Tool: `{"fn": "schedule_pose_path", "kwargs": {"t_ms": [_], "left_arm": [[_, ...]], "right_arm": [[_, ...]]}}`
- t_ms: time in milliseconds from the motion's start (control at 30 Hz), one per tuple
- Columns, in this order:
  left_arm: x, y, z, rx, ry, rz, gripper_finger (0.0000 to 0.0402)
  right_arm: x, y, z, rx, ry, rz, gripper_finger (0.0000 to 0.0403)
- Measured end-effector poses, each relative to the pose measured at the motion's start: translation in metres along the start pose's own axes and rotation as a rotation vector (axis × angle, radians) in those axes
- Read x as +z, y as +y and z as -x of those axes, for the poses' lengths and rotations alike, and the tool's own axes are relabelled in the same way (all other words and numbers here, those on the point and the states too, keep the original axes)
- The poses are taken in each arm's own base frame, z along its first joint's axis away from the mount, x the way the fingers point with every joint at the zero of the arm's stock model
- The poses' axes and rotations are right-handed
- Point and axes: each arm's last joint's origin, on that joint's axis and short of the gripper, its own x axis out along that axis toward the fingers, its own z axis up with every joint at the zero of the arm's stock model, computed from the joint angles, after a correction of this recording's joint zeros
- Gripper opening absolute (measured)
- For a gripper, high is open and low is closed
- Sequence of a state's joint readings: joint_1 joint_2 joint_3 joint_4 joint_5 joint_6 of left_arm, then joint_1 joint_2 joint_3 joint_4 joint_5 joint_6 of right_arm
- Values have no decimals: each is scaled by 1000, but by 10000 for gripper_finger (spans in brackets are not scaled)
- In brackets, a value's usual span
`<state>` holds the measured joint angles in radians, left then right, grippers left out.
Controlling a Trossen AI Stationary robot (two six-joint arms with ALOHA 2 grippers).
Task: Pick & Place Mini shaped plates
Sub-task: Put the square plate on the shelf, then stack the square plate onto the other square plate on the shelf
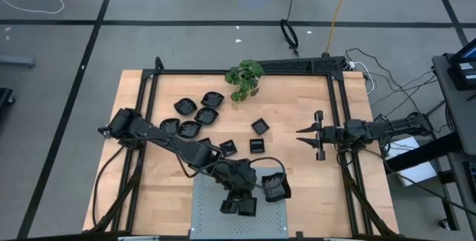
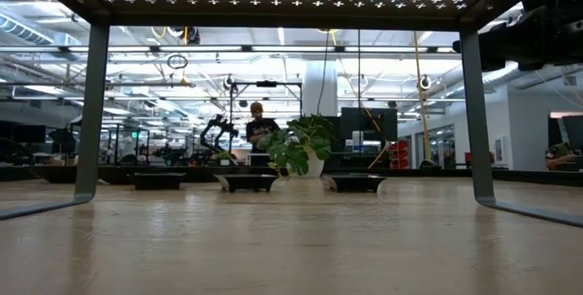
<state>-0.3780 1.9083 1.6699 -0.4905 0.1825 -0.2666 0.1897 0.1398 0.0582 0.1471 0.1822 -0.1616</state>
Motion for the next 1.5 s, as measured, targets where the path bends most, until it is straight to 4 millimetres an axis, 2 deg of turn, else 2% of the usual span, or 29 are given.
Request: {"fn": "schedule_pose_path", "kwargs": {"t_ms": [233, 333, 500, 667, 767, 867, 967, 1067, 1167, 1333, 1500], "left_arm": [[1, 7, 1, 14, 2, 3, 74], [3, 12, 14, 29, 14, -15, 78], [7, 22, 63, 125, 25, -21, 77], [2, 33, 127, 407, 42, -29, 77], [-6, 42, 159, 607, 56, 55, 77], [-13, 55, 184, 743, 64, 160, 77], [-24, 70, 200, 832, 60, 240, 84], [-44, 92, 205, 888, 95, 316, 104], [-69, 123, 198, 902, 115, 415, 141], [-117, 159, 171, 844, 218, 457, 205], [-166, 184, 149, 848, 260, 507, 234]], "right_arm": [[0, 0, 0, 0, 0, 0, 95], [0, 0, 0, 0, -1, 0, 94], [0, 0, 0, 0, 0, 0, 96], [0, 0, 0, 0, 0, 0, 94], [0, 0, 0, 0, 1, 0, 96], [0, 0, 0, 0, 1, 0, 95], [0, 0, 0, 0, 1, 0, 94], [0, 0, 0, 0, 1, 0, 95], [0, 0, 0, 0, 1, 0, 95], [0, 0, 0, 0, 1, 0, 95], [0, 0, 0, 0, 1, 0, 94]]}}
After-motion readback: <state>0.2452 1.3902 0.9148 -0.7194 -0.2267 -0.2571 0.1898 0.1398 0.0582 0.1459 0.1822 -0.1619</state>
